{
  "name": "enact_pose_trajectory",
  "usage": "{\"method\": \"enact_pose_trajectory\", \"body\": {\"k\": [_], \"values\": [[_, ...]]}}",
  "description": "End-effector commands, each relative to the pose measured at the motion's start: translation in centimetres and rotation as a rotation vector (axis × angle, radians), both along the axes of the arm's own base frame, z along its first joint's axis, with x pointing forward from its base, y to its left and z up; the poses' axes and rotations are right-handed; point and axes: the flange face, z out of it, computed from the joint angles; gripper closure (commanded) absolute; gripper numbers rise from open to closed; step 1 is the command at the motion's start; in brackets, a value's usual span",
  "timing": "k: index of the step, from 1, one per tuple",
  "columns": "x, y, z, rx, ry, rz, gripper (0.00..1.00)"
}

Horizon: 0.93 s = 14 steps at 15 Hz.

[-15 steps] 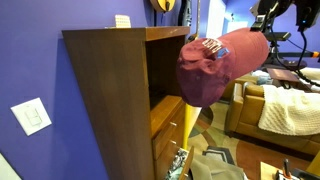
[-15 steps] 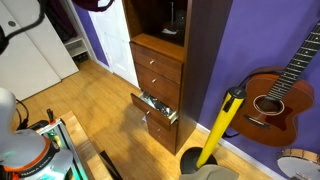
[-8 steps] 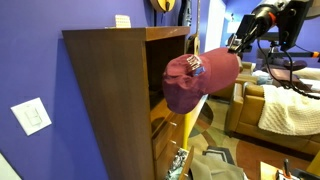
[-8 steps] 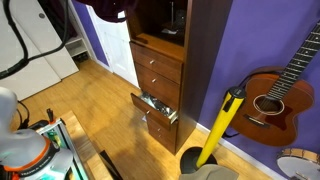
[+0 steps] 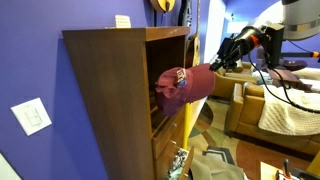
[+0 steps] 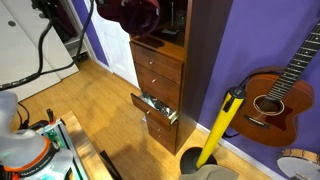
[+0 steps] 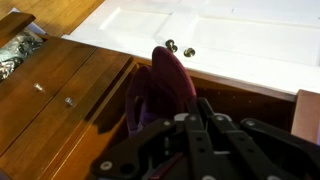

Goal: Remove the cap from on top of the cabinet and put it in the top shelf

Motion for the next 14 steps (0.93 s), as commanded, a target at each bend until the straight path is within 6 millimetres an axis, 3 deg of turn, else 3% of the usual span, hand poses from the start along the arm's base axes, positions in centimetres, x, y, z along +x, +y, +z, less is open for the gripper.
{"method": "enact_pose_trajectory", "body": {"k": [1,5,6,14], "values": [[0.1,-0.2,-0.4,0.001,0.003,-0.011,0.94],[0.0,-0.2,-0.4,0.003,0.006,-0.018,0.94],[-0.1,-0.2,-0.3,0.003,0.006,-0.019,0.98],[2.6,-0.1,-2.6,0.104,-0.053,-0.103,0.98]]}}
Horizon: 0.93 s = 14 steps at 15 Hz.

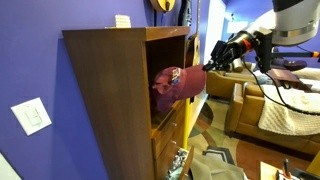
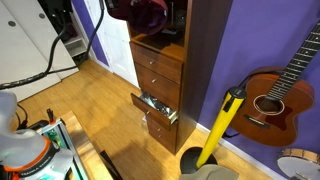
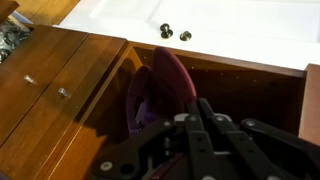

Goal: Remove the cap from on top of the cabinet and put it in the top shelf

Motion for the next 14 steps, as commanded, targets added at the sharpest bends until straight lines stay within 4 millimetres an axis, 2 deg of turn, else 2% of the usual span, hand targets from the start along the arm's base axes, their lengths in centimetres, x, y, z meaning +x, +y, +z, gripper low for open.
{"method": "enact_pose_trajectory", "body": {"k": [1,8,14], "values": [[1.2,0.5,-1.5,0.082,-0.054,-0.046,0.98],[3.3,2.4,-4.4,0.230,-0.171,-0.098,0.98],[4.7,3.5,-6.9,0.278,-0.232,-0.088,0.98]]}}
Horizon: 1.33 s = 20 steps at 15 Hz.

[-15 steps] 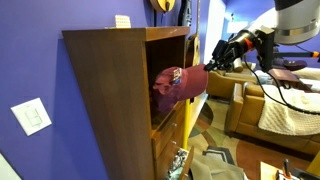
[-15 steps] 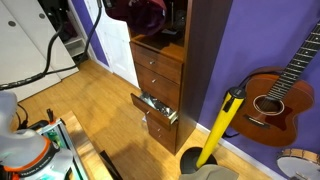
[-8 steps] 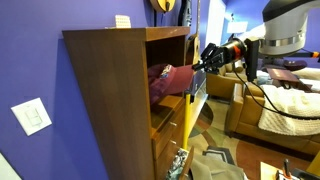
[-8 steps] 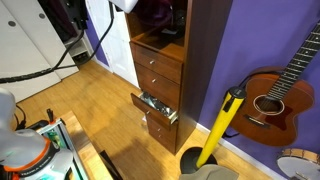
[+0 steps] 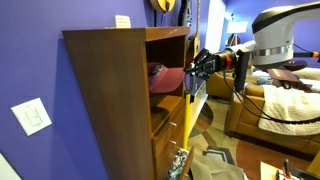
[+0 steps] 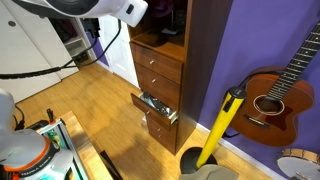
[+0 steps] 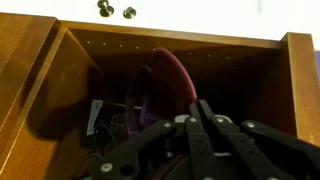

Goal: Remove the cap from on top of the cabinet and put it in the top shelf

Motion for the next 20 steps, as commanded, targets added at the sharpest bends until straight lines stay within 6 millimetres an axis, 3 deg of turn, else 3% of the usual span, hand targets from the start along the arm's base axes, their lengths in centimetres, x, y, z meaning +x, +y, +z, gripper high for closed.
{"method": "enact_pose_trajectory", "body": {"k": [1,11,20], "values": [[1.0,0.6,-1.6,0.005,-0.048,-0.011,0.98],[4.0,1.2,-4.9,-0.002,0.032,-0.067,0.98],[6.6,0.9,-6.1,-0.001,0.001,-0.078,0.98]]}}
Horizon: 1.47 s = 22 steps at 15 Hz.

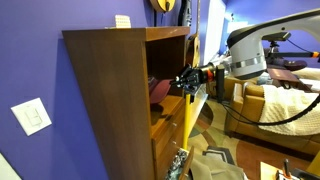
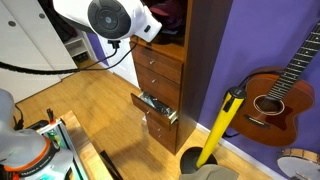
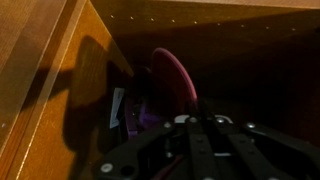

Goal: Remove the cap from on top of the cabinet and put it in the top shelf

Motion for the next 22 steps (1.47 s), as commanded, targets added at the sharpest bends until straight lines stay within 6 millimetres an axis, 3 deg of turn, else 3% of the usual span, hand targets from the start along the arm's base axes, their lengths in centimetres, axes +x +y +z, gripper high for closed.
{"method": "enact_pose_trajectory", "body": {"k": [1,6,7,8,12,17,22], "values": [[1.4,0.0,-0.7,0.003,-0.017,-0.018,0.98],[2.2,0.2,-1.8,-0.022,0.038,-0.028,0.98],[2.4,0.2,-2.0,-0.039,0.051,-0.031,0.69],[2.5,0.2,-2.1,-0.046,0.059,-0.032,0.68],[2.0,0.2,-1.4,-0.123,0.131,0.006,0.39],[1.1,-0.2,0.9,-0.224,0.237,0.056,0.01],[0.3,-0.5,2.5,-0.283,0.304,0.069,0.00]]}}
